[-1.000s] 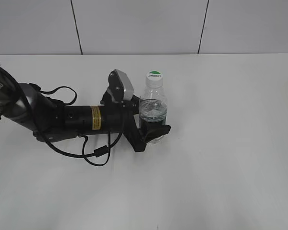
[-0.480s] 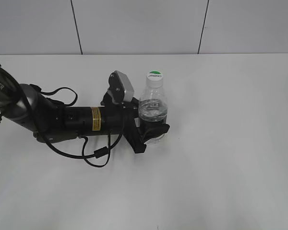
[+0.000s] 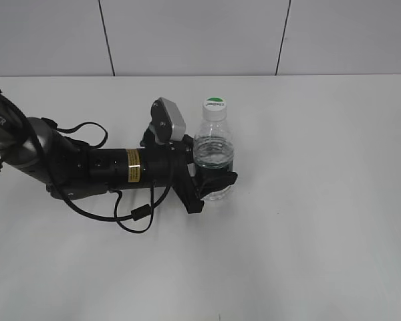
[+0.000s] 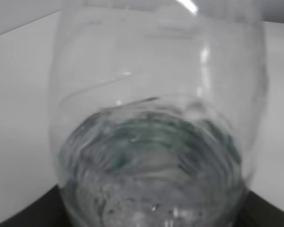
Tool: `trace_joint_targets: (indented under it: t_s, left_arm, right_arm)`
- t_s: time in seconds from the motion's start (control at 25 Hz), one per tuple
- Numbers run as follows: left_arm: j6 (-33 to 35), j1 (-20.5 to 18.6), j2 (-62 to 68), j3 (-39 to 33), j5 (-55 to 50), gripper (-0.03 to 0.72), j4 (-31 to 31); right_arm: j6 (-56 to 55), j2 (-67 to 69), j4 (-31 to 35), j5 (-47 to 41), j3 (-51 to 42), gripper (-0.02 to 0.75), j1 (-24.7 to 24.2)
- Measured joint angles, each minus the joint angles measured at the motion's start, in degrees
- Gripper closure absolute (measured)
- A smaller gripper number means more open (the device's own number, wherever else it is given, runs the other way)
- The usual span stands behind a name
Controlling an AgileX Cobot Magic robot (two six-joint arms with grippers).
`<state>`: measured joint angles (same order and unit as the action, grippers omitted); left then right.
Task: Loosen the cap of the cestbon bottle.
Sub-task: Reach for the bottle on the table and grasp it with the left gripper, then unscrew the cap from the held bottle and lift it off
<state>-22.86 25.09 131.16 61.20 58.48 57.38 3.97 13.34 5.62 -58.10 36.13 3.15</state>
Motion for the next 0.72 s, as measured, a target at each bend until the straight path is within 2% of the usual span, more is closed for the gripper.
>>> trace_joint_targets:
  t_s: [0.44,0.72]
  left_arm:
    - [0.0,0.0,0.0,0.0,0.0,0.284,2.17]
    - [0.0,0.0,0.0,0.0,0.0,0.284,3.84]
  right_arm:
    - [-0.24,29.16,0.0,0.38,14.38,0.222,0.0]
    - [-0.24,47.26,0.0,-3.16,25.51,0.222,0.0]
